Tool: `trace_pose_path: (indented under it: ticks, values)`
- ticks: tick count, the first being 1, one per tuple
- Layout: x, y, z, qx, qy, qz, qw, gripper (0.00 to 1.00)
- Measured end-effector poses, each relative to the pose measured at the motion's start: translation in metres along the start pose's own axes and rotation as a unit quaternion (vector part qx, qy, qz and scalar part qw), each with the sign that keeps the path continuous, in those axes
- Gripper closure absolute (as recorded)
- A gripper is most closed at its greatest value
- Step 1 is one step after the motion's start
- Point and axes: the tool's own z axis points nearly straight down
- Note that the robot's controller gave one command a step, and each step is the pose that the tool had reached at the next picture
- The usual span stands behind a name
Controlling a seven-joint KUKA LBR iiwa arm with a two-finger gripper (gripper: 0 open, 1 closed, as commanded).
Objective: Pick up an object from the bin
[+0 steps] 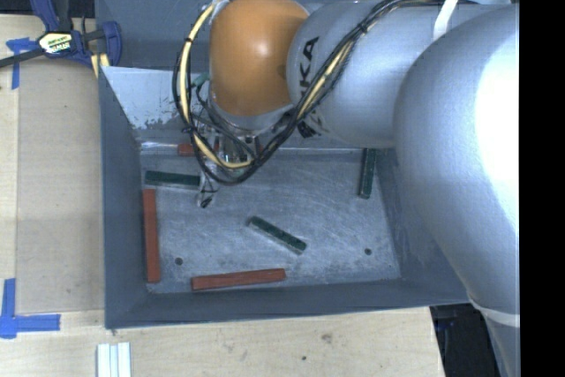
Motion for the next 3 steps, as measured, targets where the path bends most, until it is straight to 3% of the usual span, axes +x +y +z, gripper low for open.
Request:
trace_pose_path:
  ticks: [1,2,3]
  values:
    - [-0.008,0.023,0.077,-0.001,-0.0023,0.017,0.9999,0.0]
    - [-0.012,0.023,0.07,-0.003,-0.0084,0.018,0.9998,1.0]
    - [-0.01,-0.111,0.067,-0.002,-0.0116,-0.038,0.9992,1.0]
